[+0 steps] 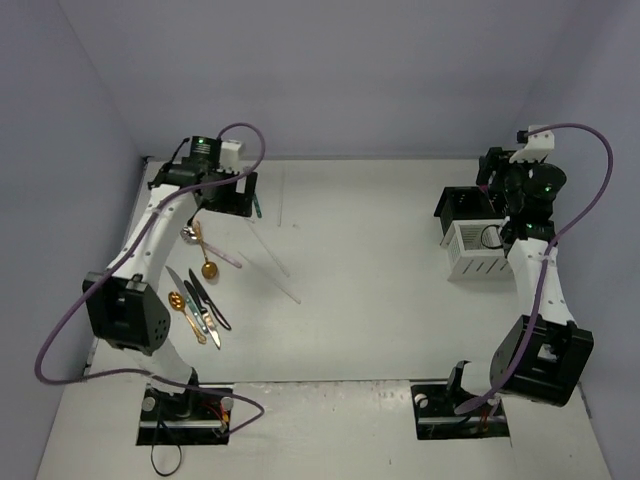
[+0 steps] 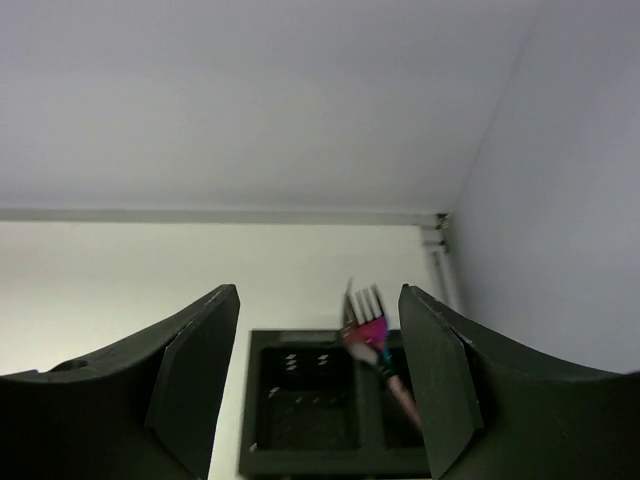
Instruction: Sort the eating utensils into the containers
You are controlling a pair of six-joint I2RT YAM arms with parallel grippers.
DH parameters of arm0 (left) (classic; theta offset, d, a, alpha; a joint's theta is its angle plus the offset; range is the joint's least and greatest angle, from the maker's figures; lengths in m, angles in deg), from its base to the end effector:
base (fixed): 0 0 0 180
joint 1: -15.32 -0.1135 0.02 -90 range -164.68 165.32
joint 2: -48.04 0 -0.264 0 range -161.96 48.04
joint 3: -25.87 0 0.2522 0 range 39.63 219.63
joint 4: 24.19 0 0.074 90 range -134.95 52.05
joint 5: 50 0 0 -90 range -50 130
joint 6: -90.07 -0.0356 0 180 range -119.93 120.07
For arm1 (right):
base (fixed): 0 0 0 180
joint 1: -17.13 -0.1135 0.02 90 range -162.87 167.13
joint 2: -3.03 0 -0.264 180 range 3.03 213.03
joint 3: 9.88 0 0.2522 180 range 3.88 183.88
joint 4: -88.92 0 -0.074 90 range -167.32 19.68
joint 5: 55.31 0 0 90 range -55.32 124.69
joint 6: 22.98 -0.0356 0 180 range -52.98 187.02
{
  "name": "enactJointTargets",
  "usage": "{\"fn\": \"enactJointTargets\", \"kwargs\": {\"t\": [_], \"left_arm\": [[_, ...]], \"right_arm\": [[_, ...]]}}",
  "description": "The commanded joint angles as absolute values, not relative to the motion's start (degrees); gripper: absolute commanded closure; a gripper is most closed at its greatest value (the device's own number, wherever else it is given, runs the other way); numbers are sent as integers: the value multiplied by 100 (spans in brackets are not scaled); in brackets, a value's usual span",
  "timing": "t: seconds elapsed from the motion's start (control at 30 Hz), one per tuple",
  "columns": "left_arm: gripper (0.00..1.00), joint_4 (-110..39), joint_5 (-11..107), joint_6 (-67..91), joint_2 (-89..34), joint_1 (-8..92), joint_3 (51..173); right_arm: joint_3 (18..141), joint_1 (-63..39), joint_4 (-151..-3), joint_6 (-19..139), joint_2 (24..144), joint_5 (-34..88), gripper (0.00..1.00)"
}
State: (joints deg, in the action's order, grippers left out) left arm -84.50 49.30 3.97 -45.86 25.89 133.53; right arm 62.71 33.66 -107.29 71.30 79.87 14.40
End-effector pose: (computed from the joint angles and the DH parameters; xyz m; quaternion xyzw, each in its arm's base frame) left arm 0.3508 -0.0713 0.3576 0.0838 0.9226 -0.1212 0.3565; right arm 0.3069 -0.0782 0.3741 -0.0699 0.6308 -0.0291 0.7722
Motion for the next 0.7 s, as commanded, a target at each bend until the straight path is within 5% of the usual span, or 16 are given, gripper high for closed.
{"fn": "enactJointTargets", "kwargs": {"t": [0.0, 0.67], "left_arm": [[11, -8321, 4303, 795, -5416, 2636, 14067], [16, -8321, 3643, 2026, -9114, 2578, 17785]], "right_arm": [[6660, 3392, -9463, 6731, 7451, 715, 38], [6408, 3119, -8717, 6315, 6859, 841, 37]]}}
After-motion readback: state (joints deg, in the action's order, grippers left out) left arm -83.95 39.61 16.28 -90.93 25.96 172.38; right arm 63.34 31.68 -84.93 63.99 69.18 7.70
